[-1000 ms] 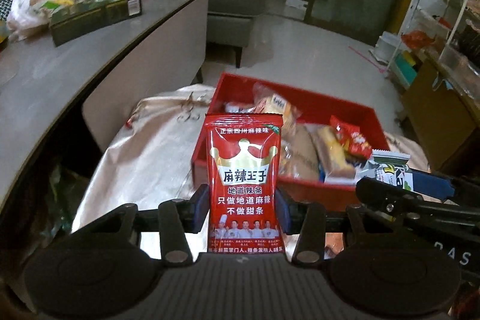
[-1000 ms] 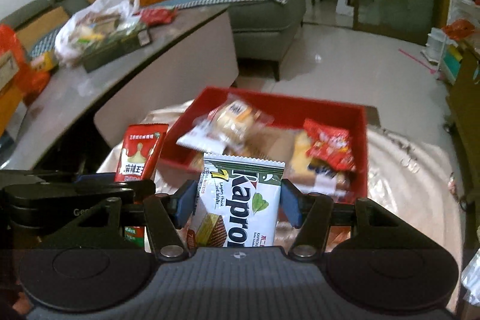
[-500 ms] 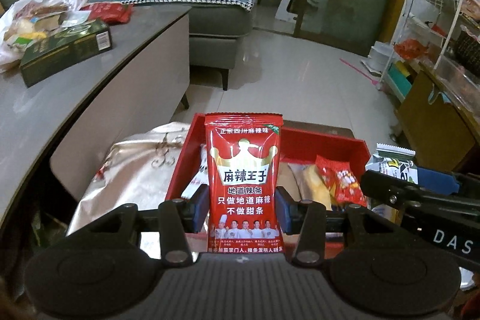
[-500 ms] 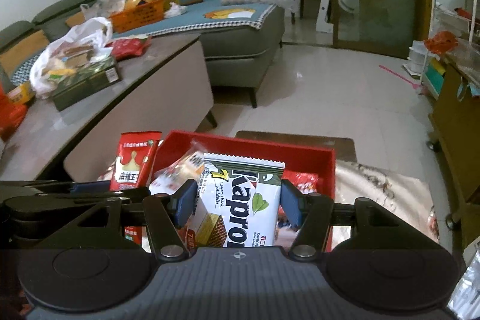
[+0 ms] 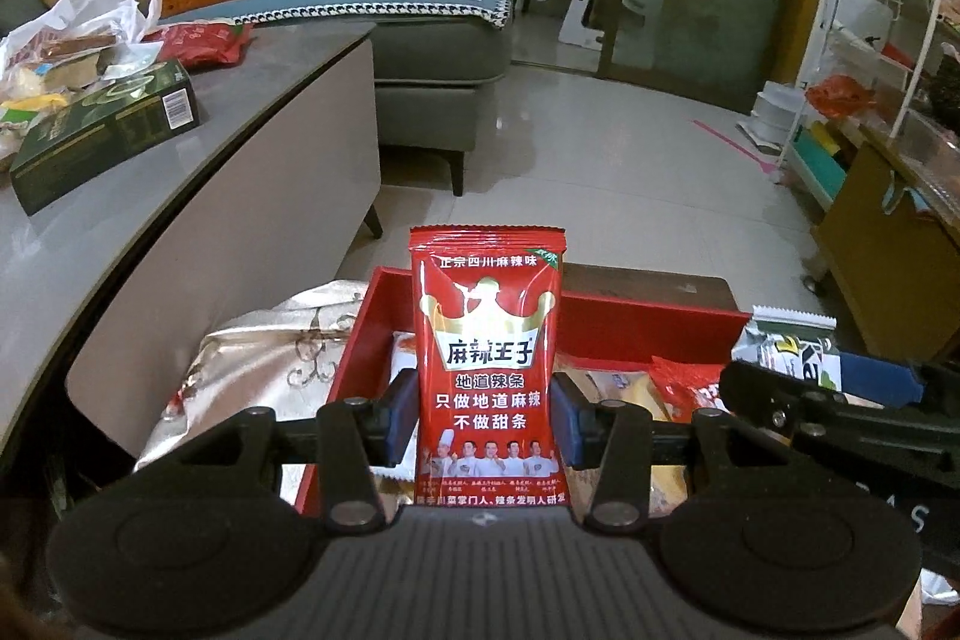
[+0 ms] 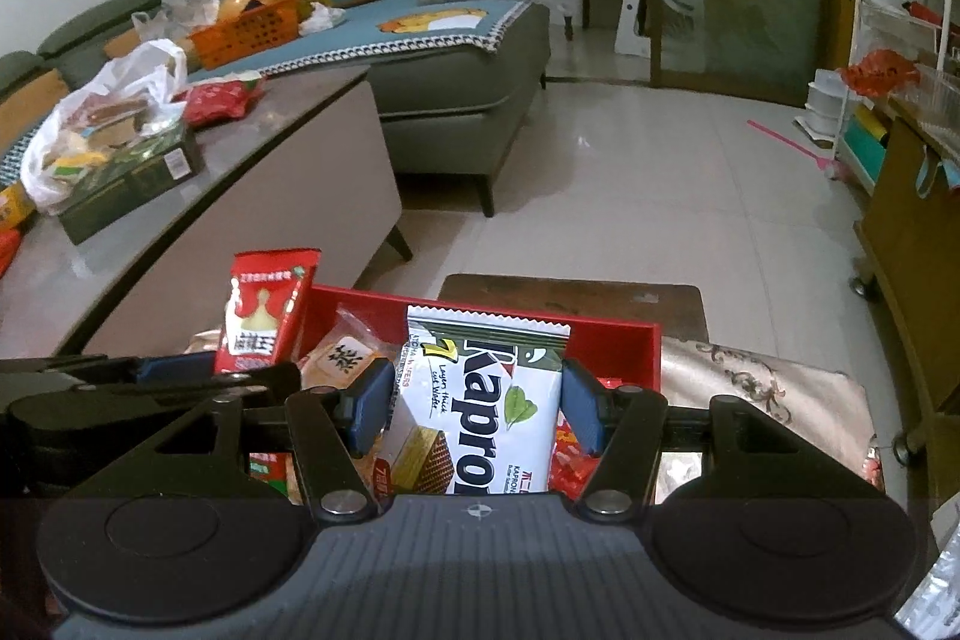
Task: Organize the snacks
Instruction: 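Lift and carry the red packet and Kapron wafer over the red box with both tools, then lower and release the red packet into the box while the right tool releases the Kapron wafer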
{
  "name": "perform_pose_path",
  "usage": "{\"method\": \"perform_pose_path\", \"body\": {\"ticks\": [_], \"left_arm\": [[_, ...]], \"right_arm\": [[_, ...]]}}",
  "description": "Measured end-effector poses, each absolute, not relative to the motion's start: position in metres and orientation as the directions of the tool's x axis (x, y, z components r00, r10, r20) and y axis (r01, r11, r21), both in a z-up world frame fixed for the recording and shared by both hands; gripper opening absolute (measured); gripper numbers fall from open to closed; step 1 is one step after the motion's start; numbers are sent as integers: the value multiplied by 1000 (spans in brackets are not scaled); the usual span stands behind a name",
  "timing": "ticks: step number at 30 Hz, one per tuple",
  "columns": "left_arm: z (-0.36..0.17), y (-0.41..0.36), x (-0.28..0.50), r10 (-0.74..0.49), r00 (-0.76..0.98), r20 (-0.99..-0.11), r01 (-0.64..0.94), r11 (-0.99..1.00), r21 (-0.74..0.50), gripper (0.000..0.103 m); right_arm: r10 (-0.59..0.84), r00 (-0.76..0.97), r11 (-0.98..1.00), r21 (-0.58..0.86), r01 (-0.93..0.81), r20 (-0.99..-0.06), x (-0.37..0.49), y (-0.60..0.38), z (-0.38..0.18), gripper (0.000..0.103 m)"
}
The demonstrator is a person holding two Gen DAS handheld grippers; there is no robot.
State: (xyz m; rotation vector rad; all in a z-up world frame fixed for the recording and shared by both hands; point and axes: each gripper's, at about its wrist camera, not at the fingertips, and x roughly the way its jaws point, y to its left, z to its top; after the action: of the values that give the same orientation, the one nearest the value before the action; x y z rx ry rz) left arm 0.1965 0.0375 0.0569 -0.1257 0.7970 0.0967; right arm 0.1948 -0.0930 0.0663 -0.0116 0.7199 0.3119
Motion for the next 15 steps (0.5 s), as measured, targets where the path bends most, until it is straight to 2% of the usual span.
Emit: {"method": "perform_pose_path", "body": {"ticks": [15], "left_arm": [[34, 35, 215, 67, 657, -751, -149, 988, -43, 39]], "right_arm": [[244, 674, 962, 84, -261, -697, 219, -93, 42, 67]]}}
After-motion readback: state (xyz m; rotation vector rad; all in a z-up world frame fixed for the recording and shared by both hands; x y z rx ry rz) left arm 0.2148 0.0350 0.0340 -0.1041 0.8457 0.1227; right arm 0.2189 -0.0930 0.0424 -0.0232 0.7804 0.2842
